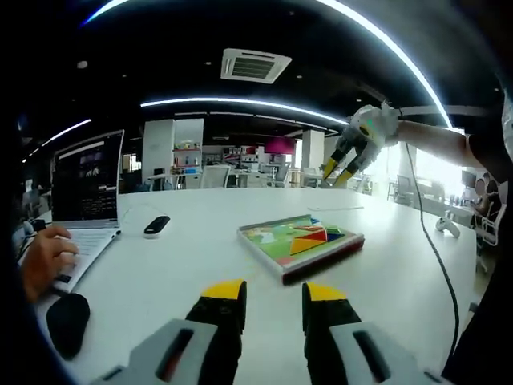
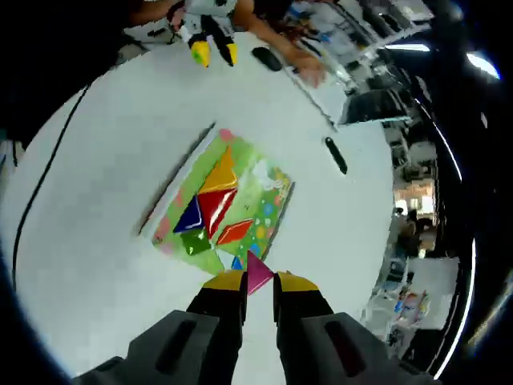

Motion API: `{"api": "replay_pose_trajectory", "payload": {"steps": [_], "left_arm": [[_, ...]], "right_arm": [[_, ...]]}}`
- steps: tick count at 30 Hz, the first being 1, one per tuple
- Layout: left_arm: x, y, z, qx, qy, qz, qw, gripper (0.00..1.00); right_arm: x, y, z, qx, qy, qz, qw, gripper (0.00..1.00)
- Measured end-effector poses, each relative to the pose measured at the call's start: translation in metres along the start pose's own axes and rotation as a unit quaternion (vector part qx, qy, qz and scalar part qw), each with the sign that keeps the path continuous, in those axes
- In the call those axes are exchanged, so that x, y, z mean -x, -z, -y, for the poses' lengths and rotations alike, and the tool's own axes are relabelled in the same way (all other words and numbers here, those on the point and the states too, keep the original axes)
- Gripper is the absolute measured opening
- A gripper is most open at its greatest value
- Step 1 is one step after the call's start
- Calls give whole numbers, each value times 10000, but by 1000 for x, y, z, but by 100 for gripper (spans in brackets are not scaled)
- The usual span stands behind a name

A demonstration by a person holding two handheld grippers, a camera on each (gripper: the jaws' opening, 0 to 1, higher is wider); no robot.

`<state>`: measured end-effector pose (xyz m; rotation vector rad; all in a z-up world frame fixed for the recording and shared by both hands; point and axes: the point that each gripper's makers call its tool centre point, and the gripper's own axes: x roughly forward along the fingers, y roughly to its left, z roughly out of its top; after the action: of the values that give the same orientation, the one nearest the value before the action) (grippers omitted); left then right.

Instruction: Pick up the tangram pieces one by one and place each piece onto its matching region on the pattern sheet, fitting the shapes together until the outline on the sheet is completely filled by the tangram pieces

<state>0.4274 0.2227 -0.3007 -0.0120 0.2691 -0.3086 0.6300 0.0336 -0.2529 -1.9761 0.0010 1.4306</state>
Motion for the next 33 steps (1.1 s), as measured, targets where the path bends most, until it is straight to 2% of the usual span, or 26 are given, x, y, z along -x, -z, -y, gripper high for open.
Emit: {"api": "replay_pose_trajectory", "payload": {"steps": [1,4,5,6,8,11,15,18,24,33], "left_arm": [[-2,0,0,15,1,-10,10000,30],[-6,0,2,17,28,-27,10000,30],[-7,-1,3,11,43,-2,10000,30],[-9,-1,5,16,65,8,10000,30],[-11,6,11,-55,200,-93,9997,30],[-12,16,16,-76,305,-236,9992,30],[-9,12,13,-12,267,-183,9995,30],[-10,7,8,-4,202,-137,9997,30],[-12,4,7,-27,197,-88,9998,30],[-13,13,7,71,214,-176,9996,30]], "right_arm": [[-6,-1,-3,384,-101,-52,9992,15],[-23,-7,-9,659,-405,86,9970,15],[-28,-9,-12,888,-515,147,9946,15],[-33,-7,-14,1119,-604,106,9918,15],[-41,-4,-18,1229,-805,77,9891,14],[-50,-11,-30,1164,-1145,399,9858,14],[-62,-8,-38,1313,-1381,359,9810,15],[-69,-9,-42,1084,-1597,459,9801,15],[-75,-7,-43,1069,-1675,475,9789,15],[-77,-14,-47,1135,-1790,522,9759,15]]}}
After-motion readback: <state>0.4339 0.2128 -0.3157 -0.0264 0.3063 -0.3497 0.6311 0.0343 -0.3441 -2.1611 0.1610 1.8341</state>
